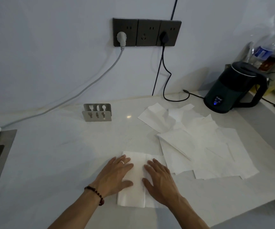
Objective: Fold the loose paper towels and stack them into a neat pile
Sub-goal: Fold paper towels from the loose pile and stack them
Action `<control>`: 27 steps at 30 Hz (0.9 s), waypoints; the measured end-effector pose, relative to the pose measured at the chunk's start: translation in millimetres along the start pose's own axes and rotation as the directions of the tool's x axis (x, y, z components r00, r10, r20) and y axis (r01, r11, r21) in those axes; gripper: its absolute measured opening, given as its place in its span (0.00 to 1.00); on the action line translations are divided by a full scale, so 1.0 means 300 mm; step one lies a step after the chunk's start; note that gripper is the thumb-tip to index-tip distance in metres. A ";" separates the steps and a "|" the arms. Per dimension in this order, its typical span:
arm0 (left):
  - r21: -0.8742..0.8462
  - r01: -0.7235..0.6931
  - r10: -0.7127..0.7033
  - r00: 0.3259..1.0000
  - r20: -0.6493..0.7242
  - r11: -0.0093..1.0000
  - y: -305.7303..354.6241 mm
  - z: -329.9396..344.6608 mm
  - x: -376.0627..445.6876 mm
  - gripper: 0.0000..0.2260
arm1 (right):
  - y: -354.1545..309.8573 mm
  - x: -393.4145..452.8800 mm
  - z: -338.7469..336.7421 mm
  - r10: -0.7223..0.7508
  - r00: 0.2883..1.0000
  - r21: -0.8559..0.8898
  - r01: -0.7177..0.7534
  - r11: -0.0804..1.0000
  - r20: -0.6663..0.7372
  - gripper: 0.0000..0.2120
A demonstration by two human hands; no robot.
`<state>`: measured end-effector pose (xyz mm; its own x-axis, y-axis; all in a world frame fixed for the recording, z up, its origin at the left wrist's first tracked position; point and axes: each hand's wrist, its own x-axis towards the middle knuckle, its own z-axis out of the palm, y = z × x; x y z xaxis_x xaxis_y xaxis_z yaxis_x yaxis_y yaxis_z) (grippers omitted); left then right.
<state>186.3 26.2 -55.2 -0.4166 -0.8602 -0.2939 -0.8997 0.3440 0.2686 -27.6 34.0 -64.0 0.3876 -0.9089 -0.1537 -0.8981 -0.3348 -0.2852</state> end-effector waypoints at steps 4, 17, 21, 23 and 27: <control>-0.012 -0.015 0.014 0.994 -0.106 1.000 0.085 -0.018 0.088 0.26 | 0.139 0.009 -0.036 0.166 0.951 0.084 -0.148 0.985 -0.261 0.16; -0.185 0.033 -0.057 0.990 -0.131 0.982 0.321 -0.034 0.333 0.23 | 0.462 0.187 -0.284 0.486 0.843 0.148 -0.464 0.874 -0.228 0.19; -0.548 0.154 -0.271 0.953 -0.138 0.822 0.354 -0.055 0.358 0.16 | 0.433 0.161 -0.298 0.487 0.869 0.629 -0.329 0.704 -0.091 0.08; -0.801 0.237 -0.427 0.904 -0.025 0.550 0.381 -0.093 0.373 0.14 | 0.402 0.127 -0.306 0.484 0.875 0.797 -0.272 0.539 -0.029 0.08; -0.964 0.267 -0.494 0.839 0.228 0.010 0.413 -0.153 0.378 0.09 | 0.335 0.055 -0.298 0.431 0.902 0.941 -0.162 0.297 0.019 0.10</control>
<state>33.7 -46.0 -13.0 0.0649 -0.8062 -0.5880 0.0054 -0.5890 0.8081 -130.0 -36.9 -10.5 -0.0335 -0.9595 -0.2797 -0.1345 0.2817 -0.9500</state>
